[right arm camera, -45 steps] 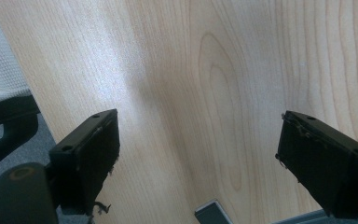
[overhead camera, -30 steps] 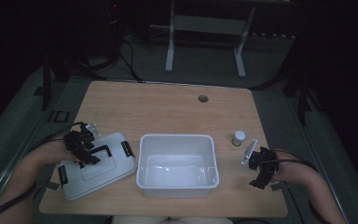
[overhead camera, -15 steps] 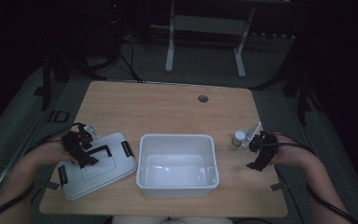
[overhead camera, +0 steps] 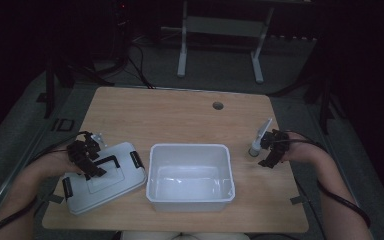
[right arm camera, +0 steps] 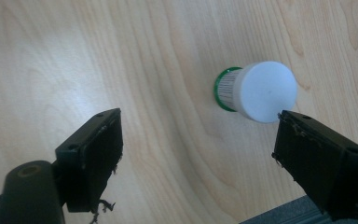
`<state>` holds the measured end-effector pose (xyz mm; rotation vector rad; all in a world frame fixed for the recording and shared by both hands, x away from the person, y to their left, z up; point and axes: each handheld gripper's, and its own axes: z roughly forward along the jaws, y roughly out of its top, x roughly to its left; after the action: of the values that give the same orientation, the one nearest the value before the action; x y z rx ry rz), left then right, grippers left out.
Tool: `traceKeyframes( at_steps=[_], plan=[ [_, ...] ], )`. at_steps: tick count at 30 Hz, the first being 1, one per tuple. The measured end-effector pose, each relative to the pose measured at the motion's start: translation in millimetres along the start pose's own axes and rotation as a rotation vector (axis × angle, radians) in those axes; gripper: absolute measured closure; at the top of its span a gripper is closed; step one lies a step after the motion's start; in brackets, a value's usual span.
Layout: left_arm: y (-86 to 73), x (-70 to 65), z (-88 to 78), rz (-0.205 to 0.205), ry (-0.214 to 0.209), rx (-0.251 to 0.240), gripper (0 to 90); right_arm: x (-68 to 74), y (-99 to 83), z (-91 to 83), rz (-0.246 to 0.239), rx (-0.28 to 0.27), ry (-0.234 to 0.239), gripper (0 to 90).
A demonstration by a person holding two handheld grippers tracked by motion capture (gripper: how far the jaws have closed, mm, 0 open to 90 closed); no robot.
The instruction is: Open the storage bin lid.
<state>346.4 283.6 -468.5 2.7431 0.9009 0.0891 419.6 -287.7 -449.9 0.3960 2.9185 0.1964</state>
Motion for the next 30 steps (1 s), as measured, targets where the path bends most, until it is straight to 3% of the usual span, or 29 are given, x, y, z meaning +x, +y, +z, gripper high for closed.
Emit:
traceKeyframes(
  at_steps=[16,23,30],
  plan=[
    [5.2,-2.9,-3.9,0.004,0.006,0.006,27.5,-33.4,13.1,31.3,-0.008,0.052,0.004,22.0],
    [3.7,-3.6,-3.9,-0.001,0.000,0.011,27.6,-39.5,21.9,42.9,-0.076,0.083,-0.023,32.2],
    [1.5,-4.4,-4.3,-0.001,0.000,0.020,27.6,-39.4,24.4,45.9,-0.108,0.092,-0.008,48.0]
  ],
)
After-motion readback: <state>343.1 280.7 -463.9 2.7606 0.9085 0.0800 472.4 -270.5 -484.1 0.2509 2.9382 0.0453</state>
